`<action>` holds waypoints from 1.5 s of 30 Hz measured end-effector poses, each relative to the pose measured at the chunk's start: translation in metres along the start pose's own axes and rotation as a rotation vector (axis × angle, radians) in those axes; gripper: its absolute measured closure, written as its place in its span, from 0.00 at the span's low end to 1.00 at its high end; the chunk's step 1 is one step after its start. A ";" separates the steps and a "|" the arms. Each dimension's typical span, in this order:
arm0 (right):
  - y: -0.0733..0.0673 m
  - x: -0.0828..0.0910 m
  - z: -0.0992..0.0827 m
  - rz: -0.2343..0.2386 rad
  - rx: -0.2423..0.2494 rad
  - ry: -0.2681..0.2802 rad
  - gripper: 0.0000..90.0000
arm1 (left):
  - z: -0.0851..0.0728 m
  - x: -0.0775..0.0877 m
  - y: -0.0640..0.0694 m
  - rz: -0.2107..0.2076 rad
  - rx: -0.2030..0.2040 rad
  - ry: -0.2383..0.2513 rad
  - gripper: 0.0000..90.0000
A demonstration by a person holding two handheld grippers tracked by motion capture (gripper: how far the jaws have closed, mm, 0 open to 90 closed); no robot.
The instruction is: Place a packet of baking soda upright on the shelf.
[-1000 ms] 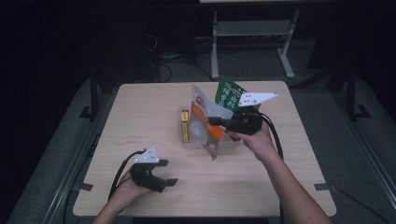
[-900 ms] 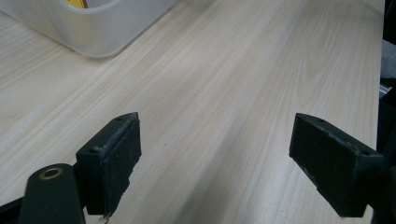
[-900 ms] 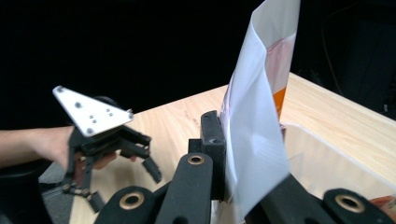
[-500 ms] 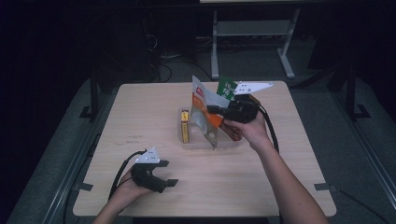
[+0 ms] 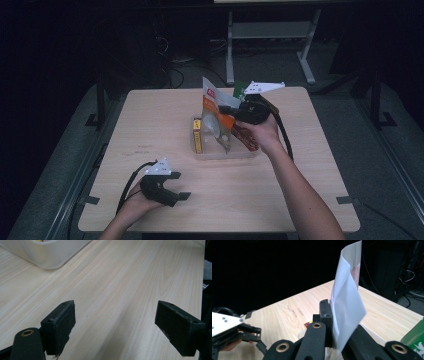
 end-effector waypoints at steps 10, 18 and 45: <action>0.006 -0.010 0.001 -0.030 -0.007 0.008 1.00 | -0.001 -0.002 0.001 -0.006 0.003 -0.014 0.18; 0.009 -0.018 0.001 -0.049 0.007 0.002 1.00 | -0.002 -0.002 0.001 -0.010 -0.001 -0.015 0.18; 0.007 -0.024 -0.032 -0.055 0.035 -0.066 1.00 | -0.004 -0.006 0.006 -0.026 0.003 -0.035 0.18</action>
Point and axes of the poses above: each handheld gripper's, and its own axes: x roughly backward along the jaws, z roughly out of its top, y roughly to its right, the point moved 6 cm from there along -x, roughly forward along the jaws, and after that the axes turned 11 degrees about y, right-handed, at the moved point
